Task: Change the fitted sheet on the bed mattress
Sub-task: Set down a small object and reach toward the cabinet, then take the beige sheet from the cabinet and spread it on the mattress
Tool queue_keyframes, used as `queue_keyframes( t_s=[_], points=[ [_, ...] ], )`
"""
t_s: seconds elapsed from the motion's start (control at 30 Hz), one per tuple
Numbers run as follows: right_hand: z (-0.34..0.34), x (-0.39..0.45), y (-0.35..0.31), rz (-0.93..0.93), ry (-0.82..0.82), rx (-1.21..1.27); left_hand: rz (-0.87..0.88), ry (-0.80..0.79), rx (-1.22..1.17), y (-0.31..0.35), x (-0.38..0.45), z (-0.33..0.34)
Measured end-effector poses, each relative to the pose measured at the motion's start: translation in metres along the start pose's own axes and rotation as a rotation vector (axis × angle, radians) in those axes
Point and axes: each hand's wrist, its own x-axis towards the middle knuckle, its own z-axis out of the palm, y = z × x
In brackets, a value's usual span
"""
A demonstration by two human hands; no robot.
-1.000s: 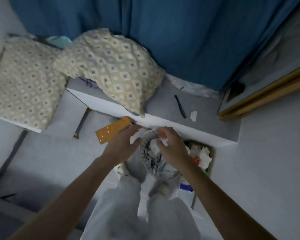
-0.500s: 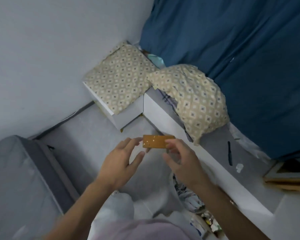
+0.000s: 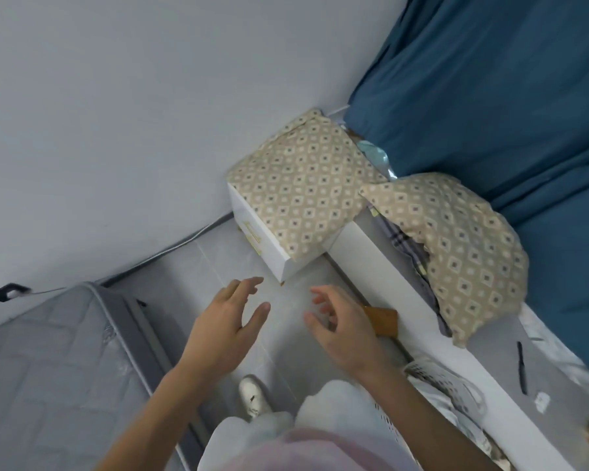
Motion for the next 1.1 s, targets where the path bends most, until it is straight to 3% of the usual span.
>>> queue_keyframes(
  t_s=[0.27,0.6,0.87,1.1],
  points=[
    [0.027,0.104,-0.043,0.031,-0.012,0.017,-0.033,-0.034,0.001,-0.044,0.088,-0.051],
    [0.035,0.291,-0.071,0.077,0.057,0.13,-0.027,-0.09,0.059,-0.078,0.269,-0.116],
    [0.015,0.422,-0.085,0.191,0.183,0.208,0.082,-0.173,0.073,-0.088,0.428,-0.145],
    [0.022,0.517,-0.05,0.344,0.455,0.291,0.218,-0.343,0.108,-0.1,0.59,-0.115]
  ],
)
